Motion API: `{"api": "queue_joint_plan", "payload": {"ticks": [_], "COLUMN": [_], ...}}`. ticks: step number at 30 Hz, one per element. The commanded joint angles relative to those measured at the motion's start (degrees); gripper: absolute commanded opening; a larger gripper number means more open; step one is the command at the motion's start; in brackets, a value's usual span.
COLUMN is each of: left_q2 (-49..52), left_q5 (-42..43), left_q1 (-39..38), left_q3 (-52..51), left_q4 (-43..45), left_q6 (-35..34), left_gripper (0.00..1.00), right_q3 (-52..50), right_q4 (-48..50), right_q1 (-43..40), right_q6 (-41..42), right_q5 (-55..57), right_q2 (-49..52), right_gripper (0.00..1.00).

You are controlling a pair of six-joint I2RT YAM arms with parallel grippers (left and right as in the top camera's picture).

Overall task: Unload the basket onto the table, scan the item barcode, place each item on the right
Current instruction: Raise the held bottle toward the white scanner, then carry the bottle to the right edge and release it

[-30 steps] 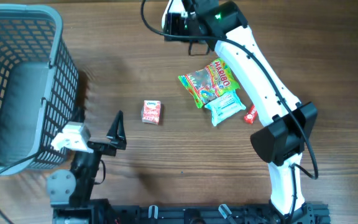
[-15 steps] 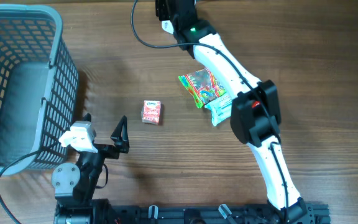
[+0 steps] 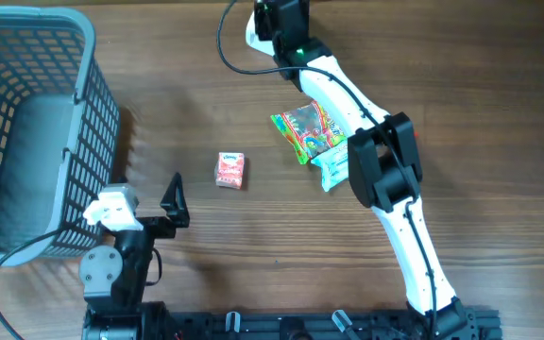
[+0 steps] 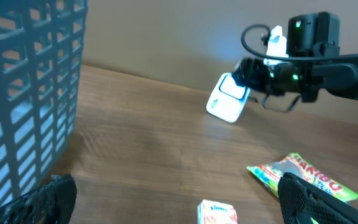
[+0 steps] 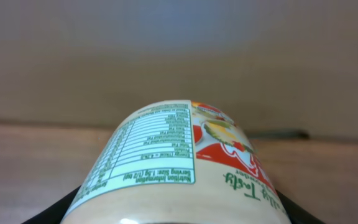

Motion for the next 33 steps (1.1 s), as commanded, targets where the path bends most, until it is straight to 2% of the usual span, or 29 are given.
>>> {"api": "queue_joint_plan", "payload": {"ticks": [1,2,5,8,10,13,17,22,27,28,29,30,33], "left_q2": [-0.15,-0.15,-0.15,-0.15,-0.02,-0.02,0.02,0.02,0.02,0.02,0.02,0.02,0.02], "left_q5": [-1.01,-0.98,0.13,1.38,1.16,1.14,1.16,1.16,1.16,1.16,1.16,1.16,1.16], "left_q1": [0.44,0.44,0.44,0.44,0.46,0.48,0.48,0.48,0.48,0.48,0.48,0.48,0.48], "left_q3": [-0.24,-0.37,-4.46,-11.34,-12.2,-12.2,-12.2,-12.2,-12.2,-12.2,-12.2,-12.2,-12.2], "left_q4": [2.14,3.76,9.16,9.31,7.76,8.31,7.89,7.89,7.89,7.89,7.89,7.89,7.89], "left_q6": [-0.26,-0.28,-0.52,-11.26,-12.35,-12.33,-12.33,-12.33,-12.33,-12.33,-12.33,-12.33,-12.33], "left_gripper": [1.0,1.0,1.0,1.0,1.0,1.0,1.0,1.0,1.0,1.0,1.0,1.0,1.0], "right_q3": [0.83,0.83,0.83,0.83,0.61,0.55,0.55,0.55,0.55,0.55,0.55,0.57,0.61], "right_q4": [-10.75,-19.8,-37.81,-52.52,-57.05,-59.76,-59.89,-61.51,-63.87,-63.87,-63.47,-62.84,-62.88], "right_q1": [-1.49,-3.19,-9.7,-20.72,-27.52,-39.08,-50.69,-58.01,-64.87,-66.2,-67.41,-68.5,-70.44], "right_q6": [-0.15,2.36,10.47,17.68,17.79,17.33,17.05,11.43,11.17,10.43,8.83,5.77,5.35], "right_q5": [4.37,5.99,5.99,5.53,4.02,-5.38,-8.39,-8.2,-8.17,-8.17,-8.15,-8.17,-9.88], "right_q2": [-12.0,-15.63,-22.49,-25.53,-25.31,-24.87,-22.6,-14.82,-7.02,-6.49,-6.38,-6.45,-7.85], "right_gripper": [0.59,0.59,0.55,0.55,0.55,0.61,0.64,0.63,0.64,0.68,0.82,0.99,1.0]}}
